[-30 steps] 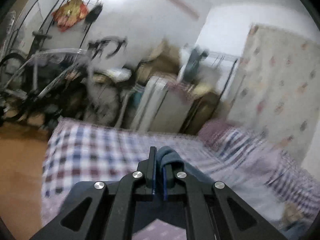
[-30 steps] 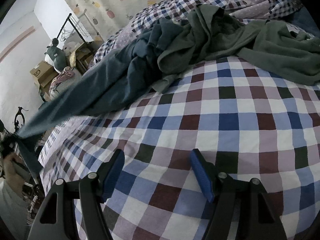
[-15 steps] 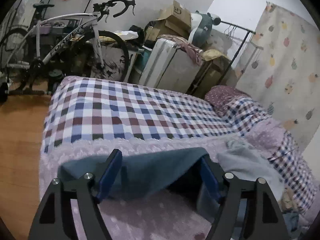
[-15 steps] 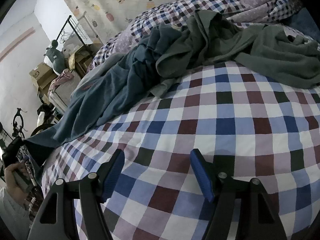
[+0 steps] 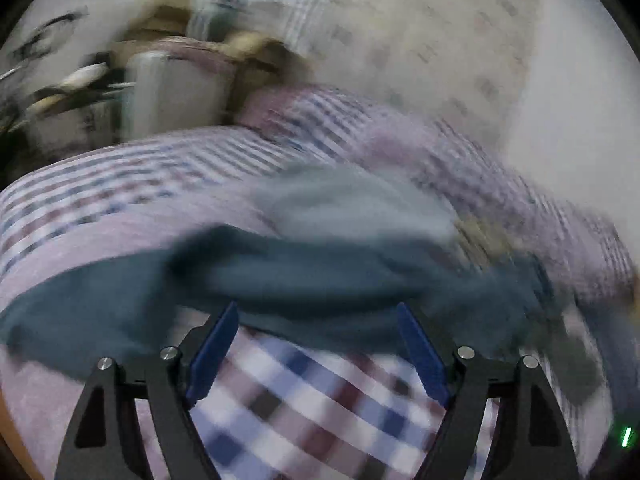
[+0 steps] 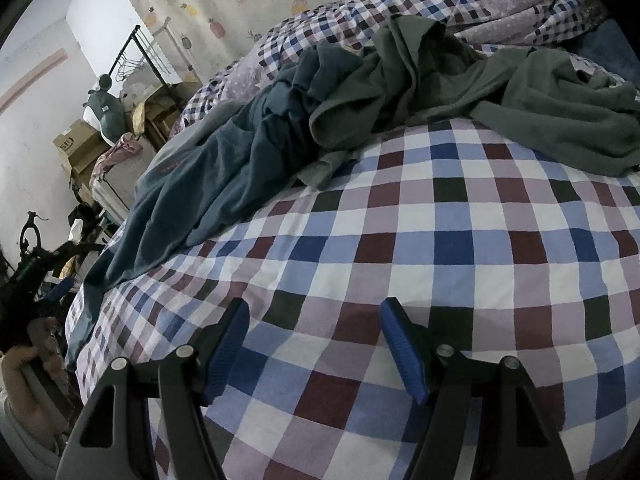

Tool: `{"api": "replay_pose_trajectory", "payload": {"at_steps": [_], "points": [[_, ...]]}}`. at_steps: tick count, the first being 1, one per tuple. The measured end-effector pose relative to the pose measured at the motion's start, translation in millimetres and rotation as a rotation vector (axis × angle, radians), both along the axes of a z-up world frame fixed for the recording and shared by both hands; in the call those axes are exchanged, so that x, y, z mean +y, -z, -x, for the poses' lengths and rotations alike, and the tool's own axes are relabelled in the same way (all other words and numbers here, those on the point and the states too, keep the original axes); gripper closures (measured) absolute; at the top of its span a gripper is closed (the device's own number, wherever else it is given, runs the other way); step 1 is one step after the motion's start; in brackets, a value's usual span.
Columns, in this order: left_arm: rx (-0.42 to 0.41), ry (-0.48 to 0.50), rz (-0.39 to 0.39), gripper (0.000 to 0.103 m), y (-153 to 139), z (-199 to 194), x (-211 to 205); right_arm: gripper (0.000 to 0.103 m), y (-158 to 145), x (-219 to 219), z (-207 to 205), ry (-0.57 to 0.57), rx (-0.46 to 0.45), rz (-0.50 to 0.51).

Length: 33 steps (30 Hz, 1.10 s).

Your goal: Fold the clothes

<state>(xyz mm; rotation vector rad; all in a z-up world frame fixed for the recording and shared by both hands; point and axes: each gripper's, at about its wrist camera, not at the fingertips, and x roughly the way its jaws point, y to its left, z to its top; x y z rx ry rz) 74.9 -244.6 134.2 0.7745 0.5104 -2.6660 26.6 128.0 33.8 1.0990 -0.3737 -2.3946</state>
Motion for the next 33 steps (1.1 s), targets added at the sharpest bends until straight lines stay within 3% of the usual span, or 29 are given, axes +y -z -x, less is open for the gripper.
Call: {"api": "replay_pose_trajectory", "payload": {"at_steps": [2, 5, 8, 10, 11, 13, 14, 15, 18, 20, 23, 25, 26, 27, 29, 33], "points": [[-0.031, 0.108, 0.074, 0.019, 4.0, 17.4, 21.1, 0.031, 0.1, 0.6, 0.4, 0.0, -0.002, 0.003], [-0.087, 0.219, 0.249, 0.019, 15.6, 36.3, 45.0, 0.031, 0.8, 0.9, 0.9, 0.0, -0.005, 0.006], [-0.182, 0.258, 0.452, 0.019, 36.3, 51.2, 60.4, 0.031, 1.5, 1.0, 1.5, -0.001, -0.01, 0.009], [-0.226, 0.26, 0.495, 0.02, 45.6, 57.9, 60.2, 0.031, 1.7, 1.1, 1.8, -0.002, -0.012, 0.012], [-0.246, 0.259, 0.512, 0.026, 50.1, 61.1, 59.5, 0.031, 1.7, 1.1, 1.9, -0.002, -0.013, 0.013], [-0.269, 0.247, 0.485, 0.053, 54.4, 66.5, 53.6, 0.031, 1.8, 1.1, 1.9, -0.002, -0.013, 0.013], [-0.277, 0.239, 0.457, 0.086, 55.6, 69.1, 48.6, 0.031, 1.8, 1.2, 1.9, -0.002, -0.013, 0.013], [-0.285, 0.232, 0.429, 0.102, 56.7, 71.6, 43.5, 0.031, 1.7, 1.2, 1.9, -0.001, -0.012, 0.012], [-0.202, 0.294, 0.28, 0.103, 46.4, 61.7, 40.0, 0.031, 1.3, 1.0, 1.3, -0.002, -0.01, 0.012], [-0.159, 0.327, 0.288, 0.103, 34.9, 53.9, 49.1, 0.031, 0.9, 0.8, 0.8, -0.002, -0.008, 0.012], [-0.099, 0.371, 0.315, 0.1, 17.6, 43.0, 63.1, 0.031, 1.1, 0.4, 0.6, -0.002, -0.008, 0.012], [-0.112, 0.333, 0.341, 0.085, 14.5, 39.6, 55.5, 0.031, 1.0, 0.1, 0.2, -0.002, -0.007, 0.012], [-0.12, 0.308, 0.346, 0.07, 13.3, 38.7, 46.9, 0.031, 0.9, 0.1, 0.1, -0.002, -0.007, 0.012], [-0.123, 0.288, 0.347, 0.047, 12.4, 36.8, 38.8, 0.031, 1.0, 0.0, 0.0, -0.002, -0.007, 0.012], [-0.125, 0.234, 0.379, 0.021, 9.4, 24.7, 25.1, 0.031, 1.2, -0.1, 0.1, -0.002, -0.008, 0.012], [-0.147, 0.106, 0.574, 0.018, 14.3, -15.5, -5.7, 0.031, 0.7, -0.5, -0.3, -0.004, -0.008, 0.008]]}}
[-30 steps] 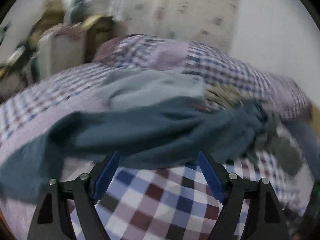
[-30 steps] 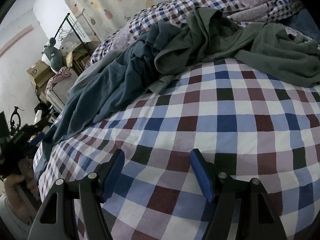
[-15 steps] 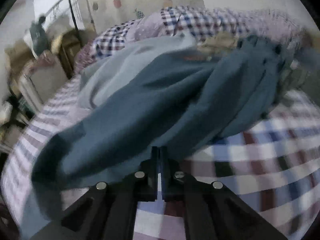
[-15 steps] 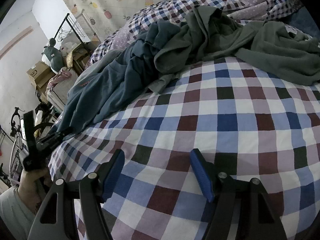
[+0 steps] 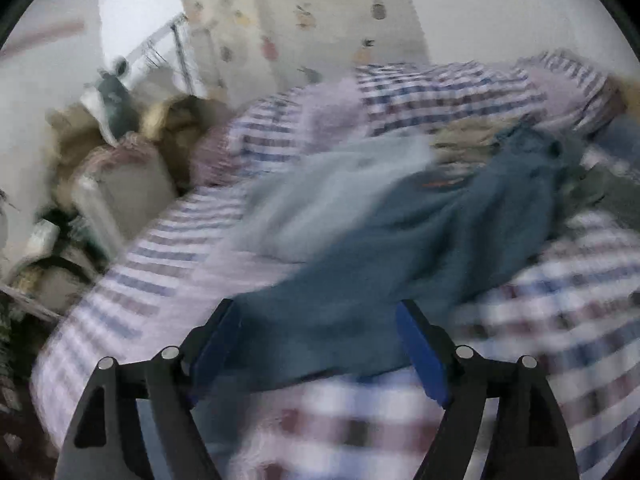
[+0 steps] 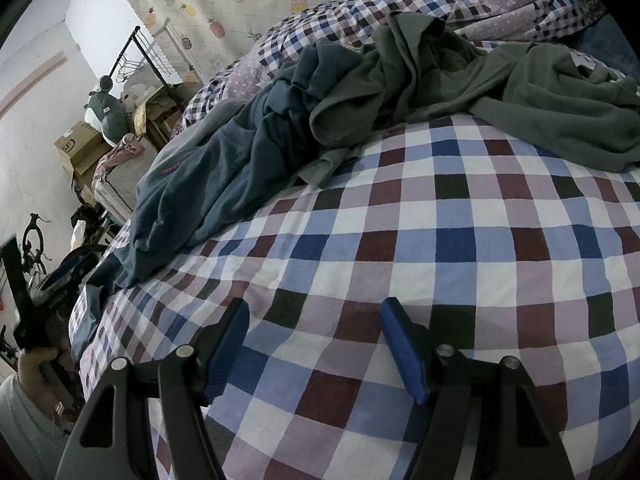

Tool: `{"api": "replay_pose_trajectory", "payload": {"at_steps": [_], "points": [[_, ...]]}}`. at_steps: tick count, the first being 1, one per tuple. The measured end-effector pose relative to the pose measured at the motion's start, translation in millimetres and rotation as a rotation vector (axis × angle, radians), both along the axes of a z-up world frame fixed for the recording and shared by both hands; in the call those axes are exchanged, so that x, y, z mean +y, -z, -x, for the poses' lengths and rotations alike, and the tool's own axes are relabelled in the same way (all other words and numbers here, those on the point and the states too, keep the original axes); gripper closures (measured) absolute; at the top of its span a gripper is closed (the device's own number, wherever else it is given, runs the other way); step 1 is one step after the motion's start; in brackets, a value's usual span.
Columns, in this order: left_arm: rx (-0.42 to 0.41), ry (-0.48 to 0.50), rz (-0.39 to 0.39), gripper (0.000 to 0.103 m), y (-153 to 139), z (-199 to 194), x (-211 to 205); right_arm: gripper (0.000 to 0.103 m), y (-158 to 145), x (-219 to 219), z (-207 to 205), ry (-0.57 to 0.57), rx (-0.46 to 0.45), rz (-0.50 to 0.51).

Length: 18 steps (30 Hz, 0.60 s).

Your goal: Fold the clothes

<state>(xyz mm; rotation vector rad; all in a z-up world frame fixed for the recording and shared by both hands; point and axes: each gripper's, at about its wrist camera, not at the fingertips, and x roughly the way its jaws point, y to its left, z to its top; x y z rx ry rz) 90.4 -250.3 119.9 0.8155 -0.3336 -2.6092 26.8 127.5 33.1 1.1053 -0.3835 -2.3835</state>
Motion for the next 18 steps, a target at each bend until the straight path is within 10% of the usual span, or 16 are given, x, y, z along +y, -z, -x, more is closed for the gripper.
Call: {"api": "replay_pose_trajectory", "payload": {"at_steps": [11, 13, 15, 18], "points": [[-0.223, -0.189, -0.049, 0.019, 52.5, -26.9, -91.0, 0.031, -6.2, -12.8, -9.4, -0.042, 0.028, -0.051], [-0.219, -0.159, -0.12, 0.032, 55.1, -28.7, -96.1, 0.031, -8.5, -15.9, -12.8, -0.053, 0.032, -0.045], [-0.224, -0.107, -0.252, 0.087, 55.2, -33.0, -94.4, 0.031, -11.7, -21.2, -17.7, -0.073, 0.035, -0.033], [-0.226, -0.05, -0.354, 0.098, 45.7, -35.7, -79.0, 0.031, -17.4, -32.9, -26.7, -0.118, 0.04, -0.005]]}}
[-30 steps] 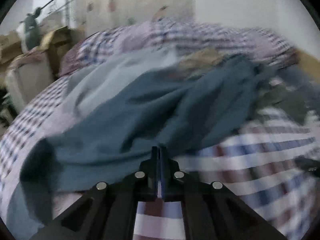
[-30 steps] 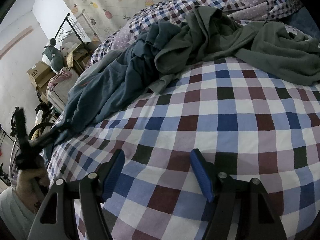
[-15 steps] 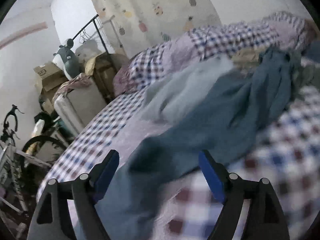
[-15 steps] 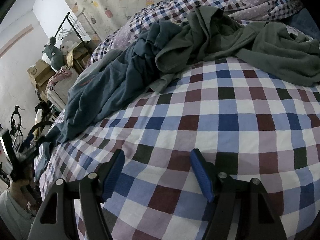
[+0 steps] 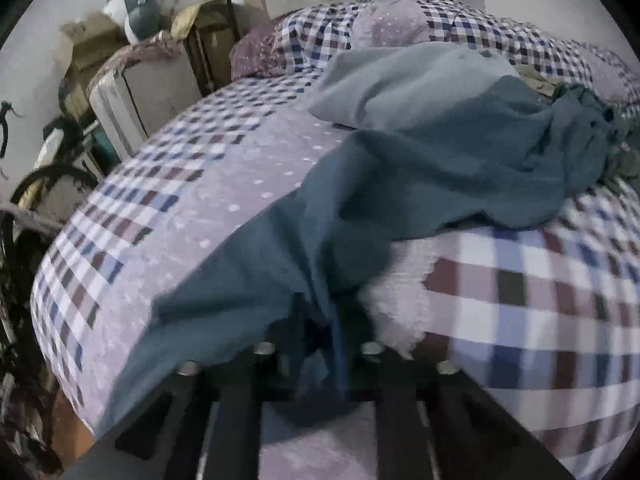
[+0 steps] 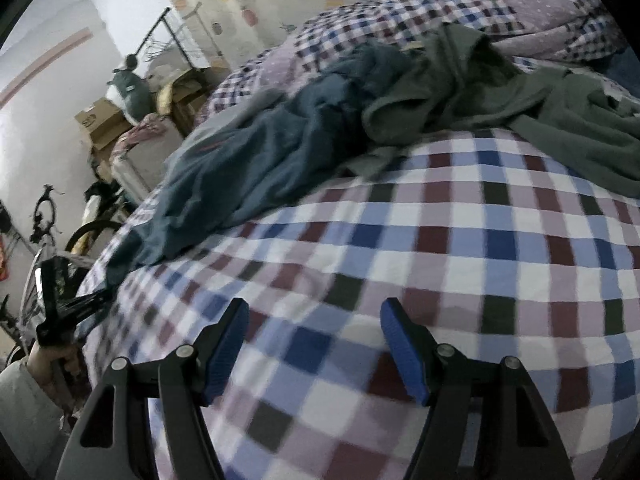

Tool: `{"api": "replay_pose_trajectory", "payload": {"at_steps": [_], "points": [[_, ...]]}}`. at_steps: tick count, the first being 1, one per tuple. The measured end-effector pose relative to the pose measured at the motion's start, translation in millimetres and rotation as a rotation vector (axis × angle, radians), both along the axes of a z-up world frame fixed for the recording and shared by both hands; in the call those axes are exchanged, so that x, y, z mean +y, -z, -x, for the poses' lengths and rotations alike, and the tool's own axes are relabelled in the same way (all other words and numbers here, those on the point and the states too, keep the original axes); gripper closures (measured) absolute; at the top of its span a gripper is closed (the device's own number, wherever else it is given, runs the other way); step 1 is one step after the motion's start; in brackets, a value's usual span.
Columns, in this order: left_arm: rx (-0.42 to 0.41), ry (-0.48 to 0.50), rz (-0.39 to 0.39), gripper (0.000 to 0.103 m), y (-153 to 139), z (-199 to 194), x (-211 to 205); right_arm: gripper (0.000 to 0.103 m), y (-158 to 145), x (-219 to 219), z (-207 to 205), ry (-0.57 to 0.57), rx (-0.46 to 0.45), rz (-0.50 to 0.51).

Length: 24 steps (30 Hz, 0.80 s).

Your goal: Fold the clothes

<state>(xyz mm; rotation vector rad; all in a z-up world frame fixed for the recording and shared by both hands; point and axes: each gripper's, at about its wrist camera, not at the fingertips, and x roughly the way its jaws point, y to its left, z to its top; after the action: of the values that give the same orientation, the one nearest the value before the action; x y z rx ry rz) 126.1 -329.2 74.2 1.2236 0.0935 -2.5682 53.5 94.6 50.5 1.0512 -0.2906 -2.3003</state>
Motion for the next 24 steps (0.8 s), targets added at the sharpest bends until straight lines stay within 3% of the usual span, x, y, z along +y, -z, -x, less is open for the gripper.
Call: {"api": "replay_pose_trajectory", "payload": {"at_steps": [4, 10, 13, 18, 22, 23, 24], "points": [[0.089, 0.168, -0.216, 0.099, -22.8, -4.0, 34.4, 0.031, -4.6, -23.4, -16.7, -0.092, -0.002, 0.039], [0.212, 0.449, -0.735, 0.099, -44.3, -4.7, 85.4, 0.031, -13.2, -58.7, -49.4, -0.314, -0.009, 0.138], [0.21, 0.497, -0.894, 0.099, -39.1, 4.8, 100.1, 0.031, -21.4, -68.8, -65.9, -0.401, 0.005, 0.19], [0.148, 0.555, -1.035, 0.099, -25.4, 18.2, 128.0, 0.03, -32.0, -72.8, -81.5, -0.388, 0.048, 0.207], [0.148, 0.617, -1.084, 0.099, -26.8, 17.6, 151.7, 0.03, -31.5, -70.8, -80.0, -0.332, 0.058, 0.211], [0.158, 0.622, -1.096, 0.099, -27.8, 16.4, 156.0, 0.032, -31.2, -71.3, -79.5, -0.333, 0.057, 0.209], [0.167, 0.627, -1.108, 0.099, -28.8, 15.2, 160.3, 0.045, -31.5, -72.5, -79.7, -0.332, 0.061, 0.195]]}}
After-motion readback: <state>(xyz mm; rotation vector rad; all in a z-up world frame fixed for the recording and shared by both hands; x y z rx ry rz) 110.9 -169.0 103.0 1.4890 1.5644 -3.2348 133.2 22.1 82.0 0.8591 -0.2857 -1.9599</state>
